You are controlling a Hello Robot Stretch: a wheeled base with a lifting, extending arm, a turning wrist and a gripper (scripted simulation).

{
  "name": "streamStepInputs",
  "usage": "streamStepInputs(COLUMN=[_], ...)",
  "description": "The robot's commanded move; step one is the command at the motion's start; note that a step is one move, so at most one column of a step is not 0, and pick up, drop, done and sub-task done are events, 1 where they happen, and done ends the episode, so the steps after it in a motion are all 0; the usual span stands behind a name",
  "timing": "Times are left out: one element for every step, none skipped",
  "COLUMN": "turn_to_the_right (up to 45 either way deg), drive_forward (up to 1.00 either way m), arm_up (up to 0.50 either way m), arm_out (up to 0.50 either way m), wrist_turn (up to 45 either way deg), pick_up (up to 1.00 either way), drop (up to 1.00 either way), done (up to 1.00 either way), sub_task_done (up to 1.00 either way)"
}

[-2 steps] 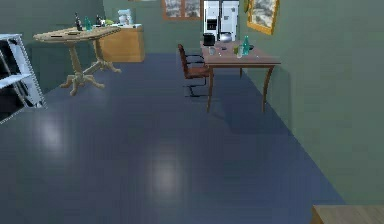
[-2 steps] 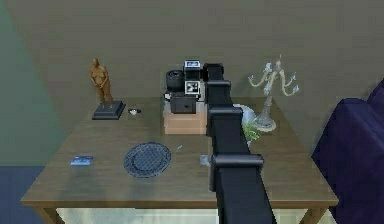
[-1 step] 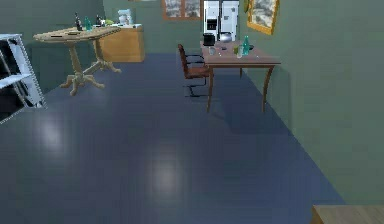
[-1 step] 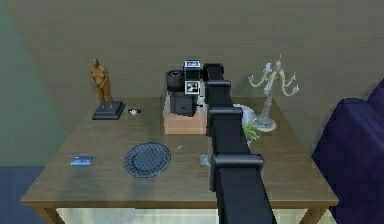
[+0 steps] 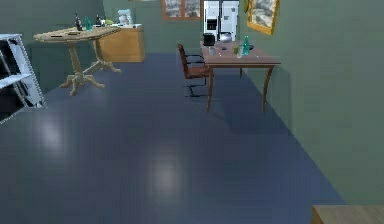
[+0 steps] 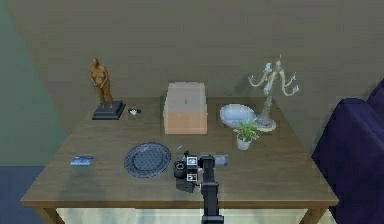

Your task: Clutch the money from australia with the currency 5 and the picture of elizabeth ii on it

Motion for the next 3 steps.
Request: streamStepInputs(turn_to_the_right=[0.0, 0.0, 0.0], drive_forward=[0.00, 0.00, 0.00], arm_up=[0.00, 0.10, 0.00], arm_out=[0.00, 0.00, 0.00], wrist_turn=[0.0, 0.0, 0.0], pick_up=[1.00, 0.00, 0.00], drop=[0.00, 0.00, 0.00], done=[0.00, 0.00, 1.00], sub_task_done=[0.00, 0.00, 0.00])
